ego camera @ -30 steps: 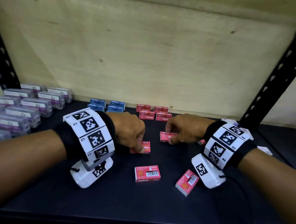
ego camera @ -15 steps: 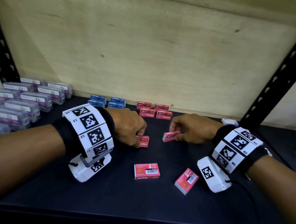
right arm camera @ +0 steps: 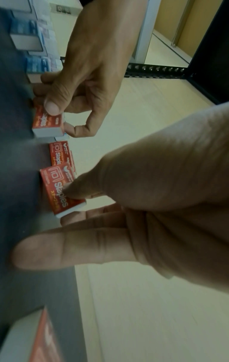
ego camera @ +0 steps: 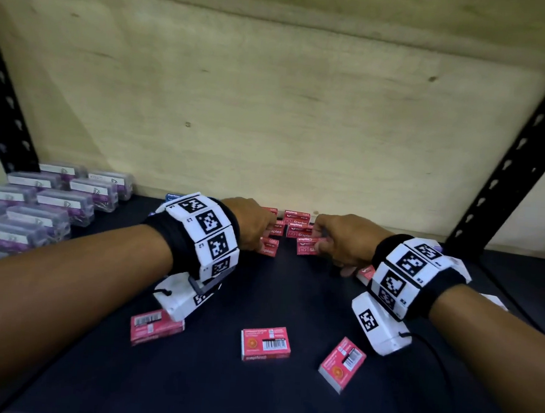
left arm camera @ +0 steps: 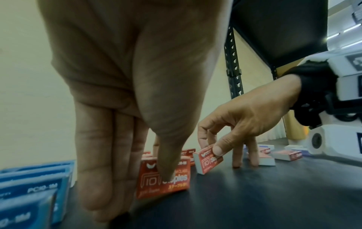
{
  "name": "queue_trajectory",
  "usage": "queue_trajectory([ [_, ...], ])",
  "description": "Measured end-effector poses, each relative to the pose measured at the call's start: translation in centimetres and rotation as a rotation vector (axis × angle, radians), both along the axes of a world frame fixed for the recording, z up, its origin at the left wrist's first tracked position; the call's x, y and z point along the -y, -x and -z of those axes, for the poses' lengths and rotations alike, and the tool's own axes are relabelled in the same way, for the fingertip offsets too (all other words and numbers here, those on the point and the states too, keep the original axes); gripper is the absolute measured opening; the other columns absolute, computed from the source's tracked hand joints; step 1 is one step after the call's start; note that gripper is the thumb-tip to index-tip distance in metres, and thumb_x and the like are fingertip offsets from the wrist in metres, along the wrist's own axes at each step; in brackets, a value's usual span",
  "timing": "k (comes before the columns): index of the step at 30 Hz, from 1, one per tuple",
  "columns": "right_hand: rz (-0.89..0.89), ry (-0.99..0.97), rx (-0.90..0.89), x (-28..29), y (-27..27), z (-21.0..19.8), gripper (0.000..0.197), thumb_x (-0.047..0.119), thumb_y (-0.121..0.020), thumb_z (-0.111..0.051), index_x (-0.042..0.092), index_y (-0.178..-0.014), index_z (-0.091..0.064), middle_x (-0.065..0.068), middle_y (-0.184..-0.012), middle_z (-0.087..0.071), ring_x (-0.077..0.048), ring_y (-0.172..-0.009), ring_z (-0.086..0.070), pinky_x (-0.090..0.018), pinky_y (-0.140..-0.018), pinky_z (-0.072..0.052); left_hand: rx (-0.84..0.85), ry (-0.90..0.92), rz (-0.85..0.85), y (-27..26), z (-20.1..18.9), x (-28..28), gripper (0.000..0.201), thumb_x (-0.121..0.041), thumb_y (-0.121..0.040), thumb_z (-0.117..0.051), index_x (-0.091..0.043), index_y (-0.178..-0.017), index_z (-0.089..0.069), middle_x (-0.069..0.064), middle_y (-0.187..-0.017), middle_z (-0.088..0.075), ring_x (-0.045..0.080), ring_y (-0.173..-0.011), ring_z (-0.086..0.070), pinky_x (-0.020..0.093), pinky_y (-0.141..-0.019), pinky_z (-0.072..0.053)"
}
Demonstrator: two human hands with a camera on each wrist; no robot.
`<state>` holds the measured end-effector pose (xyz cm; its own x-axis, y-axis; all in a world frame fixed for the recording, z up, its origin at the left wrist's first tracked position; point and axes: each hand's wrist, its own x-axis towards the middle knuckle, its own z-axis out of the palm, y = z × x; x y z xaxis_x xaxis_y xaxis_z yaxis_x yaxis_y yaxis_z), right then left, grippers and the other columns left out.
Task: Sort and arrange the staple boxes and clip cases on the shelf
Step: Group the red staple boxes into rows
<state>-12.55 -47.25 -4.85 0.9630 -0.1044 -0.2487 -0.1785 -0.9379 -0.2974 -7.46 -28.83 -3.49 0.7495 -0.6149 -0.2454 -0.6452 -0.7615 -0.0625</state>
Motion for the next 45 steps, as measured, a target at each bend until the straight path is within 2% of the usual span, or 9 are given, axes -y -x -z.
queue_trajectory([
  [4, -0.005, 0.023, 0.019, -0.1, -0.6, 0.0, 0.014, 0.024, -0.098, -0.058, 0.022, -0.11, -0.051, -0.004, -0.081, -0.057, -0.021, -0.059, -0.065, -0.036, -0.06, -0.062, 0.015, 0.025, -0.035, -1.0, 0.3, 0.0, 0.029, -0.03, -0.093, -0.061, -0.017, -0.117, -0.053, 0.005, -0.115, -0.06, 0.023, -0.101, -0.058, 0.029, -0.078, -0.043],
  [10, -0.067, 0.16, 0.019, -0.4, -1.3, 0.0, 0.015, 0.027, -0.098, -0.057, 0.025, -0.109, -0.047, 0.0, -0.08, -0.056, -0.016, -0.056, -0.063, -0.038, -0.071, -0.061, 0.074, 0.036, -0.024, -1.1, 0.7, 0.4, 0.032, -0.032, -0.095, -0.059, -0.016, -0.122, -0.052, 0.009, -0.117, -0.06, 0.026, -0.103, -0.059, 0.028, -0.075, -0.041],
  [14, -0.074, 0.174, 0.026, -0.3, -1.6, 0.2, 0.015, 0.027, -0.098, -0.057, 0.026, -0.108, -0.046, 0.001, -0.082, -0.057, -0.015, -0.057, -0.062, -0.035, -0.067, -0.06, 0.088, 0.021, -0.004, -1.2, 0.9, 0.5, 0.033, -0.031, -0.096, -0.057, -0.017, -0.125, -0.052, 0.009, -0.119, -0.058, 0.026, -0.104, -0.058, 0.029, -0.073, -0.039],
  [20, -0.089, 0.206, 0.038, -0.2, -1.9, 0.5, 0.015, 0.029, -0.097, -0.058, 0.026, -0.106, -0.047, 0.0, -0.09, -0.059, -0.012, -0.054, -0.061, -0.029, -0.062, -0.056, 0.029, 0.01, 0.02, -2.0, 0.8, 0.5, 0.029, -0.03, -0.095, -0.06, -0.019, -0.12, -0.054, 0.003, -0.112, -0.057, 0.019, -0.088, -0.05, 0.029, -0.074, -0.039],
  [23, -0.108, 0.239, 0.045, -0.2, -2.0, 0.6, 0.015, 0.03, -0.097, -0.058, 0.024, -0.108, -0.049, 0.0, -0.097, -0.062, -0.011, -0.052, -0.063, -0.031, -0.066, -0.059, 0.027, 0.026, 0.036, -2.2, 0.9, 0.5, 0.022, -0.031, -0.094, -0.06, -0.021, -0.113, -0.054, 0.002, -0.109, -0.059, 0.018, -0.085, -0.051, 0.029, -0.072, -0.038],
  [29, -0.133, 0.308, 0.049, -0.3, -1.8, 0.6, 0.02, 0.031, -0.097, -0.057, 0.023, -0.113, -0.047, 0.003, -0.081, -0.058, -0.012, -0.056, -0.064, -0.024, -0.057, -0.048, 0.013, 0.059, 0.059, -2.5, 1.1, 0.4, 0.028, -0.032, -0.094, -0.061, -0.018, -0.118, -0.056, 0.0, -0.096, -0.054, 0.018, -0.084, -0.052, 0.028, -0.071, -0.038],
  [35, -0.17, 0.358, 0.059, -0.3, -1.8, 0.6, 0.029, 0.031, -0.098, -0.056, 0.018, -0.123, -0.048, -0.003, -0.1, -0.063, -0.012, -0.061, -0.06, -0.024, -0.06, -0.048, 0.011, 0.054, 0.058, -2.7, 1.2, 0.7, 0.027, -0.031, -0.095, -0.06, -0.017, -0.118, -0.057, 0.001, -0.101, -0.057, 0.018, -0.086, -0.053, 0.028, -0.074, -0.04],
  [41, -0.168, 0.364, 0.069, -0.3, -1.6, 0.6, 0.037, 0.033, -0.096, -0.061, 0.018, -0.127, -0.047, 0.004, -0.097, -0.057, -0.016, -0.074, -0.059, -0.024, -0.06, -0.041, 0.034, 0.026, 0.052, -2.7, 1.3, 0.7, 0.028, -0.034, -0.095, -0.06, -0.015, -0.115, -0.056, 0.003, -0.1, -0.057, 0.019, -0.084, -0.054, 0.028, -0.072, -0.041],
  [45, -0.135, 0.359, 0.077, -0.2, -1.3, 0.5, 0.053, 0.04, -0.089, -0.069, 0.02, -0.131, -0.042, -0.006, -0.119, -0.052, -0.018, -0.083, -0.051, -0.029, -0.073, -0.041, 0.038, 0.034, 0.012, -2.4, 1.3, 0.8, 0.048, -0.039, -0.089, -0.067, -0.013, -0.123, -0.045, 0.0, -0.093, -0.05, 0.019, -0.083, -0.052, 0.03, -0.072, -0.041],
])
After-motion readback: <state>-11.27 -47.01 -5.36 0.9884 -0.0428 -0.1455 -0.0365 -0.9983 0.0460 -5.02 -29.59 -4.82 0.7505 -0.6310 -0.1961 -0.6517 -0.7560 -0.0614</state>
